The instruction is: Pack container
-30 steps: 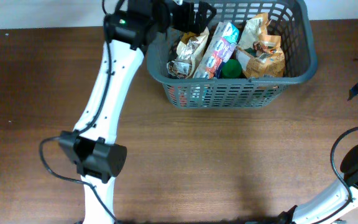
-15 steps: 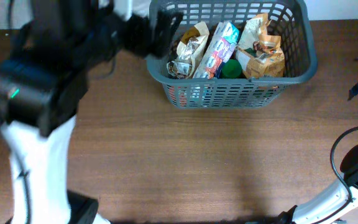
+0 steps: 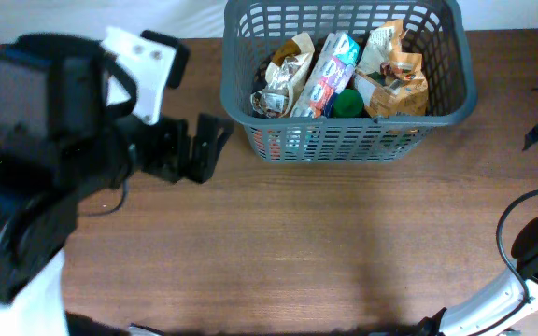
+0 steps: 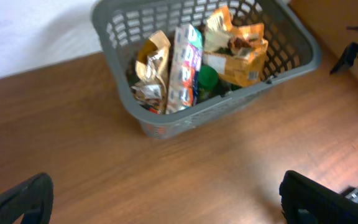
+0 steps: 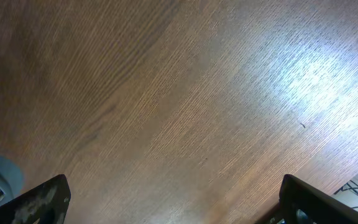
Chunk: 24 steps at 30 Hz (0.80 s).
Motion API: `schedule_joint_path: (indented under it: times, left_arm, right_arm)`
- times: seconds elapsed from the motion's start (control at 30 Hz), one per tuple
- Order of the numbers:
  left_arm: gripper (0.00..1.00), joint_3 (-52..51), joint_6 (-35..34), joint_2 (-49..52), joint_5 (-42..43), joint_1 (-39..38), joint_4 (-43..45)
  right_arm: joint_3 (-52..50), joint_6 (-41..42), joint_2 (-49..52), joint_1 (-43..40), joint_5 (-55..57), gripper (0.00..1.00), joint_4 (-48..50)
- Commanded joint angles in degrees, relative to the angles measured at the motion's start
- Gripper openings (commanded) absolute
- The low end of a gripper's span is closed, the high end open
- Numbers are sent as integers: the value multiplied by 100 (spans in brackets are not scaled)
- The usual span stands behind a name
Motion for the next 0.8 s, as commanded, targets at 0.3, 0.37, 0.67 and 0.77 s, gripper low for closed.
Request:
schedule_joint_path:
  times: [0.3, 0.37, 0.67, 0.77]
  left_arm:
    - [99, -1869, -225, -1777, -402, 20, -13]
    - [99, -2415, -400, -2216, -398, 20, -2]
    - [99, -4256, -1071, -4046, -79, 20, 546]
    - [99, -4721, -1174, -4446, -81, 20, 603]
  right_arm:
    - [-31, 72, -22, -7, 48, 99, -4]
    - [-31, 72, -22, -7, 48, 99, -4]
    - [-31, 70, -22, -7, 48, 99, -4]
    - [-31, 70, -22, -4, 48, 99, -4]
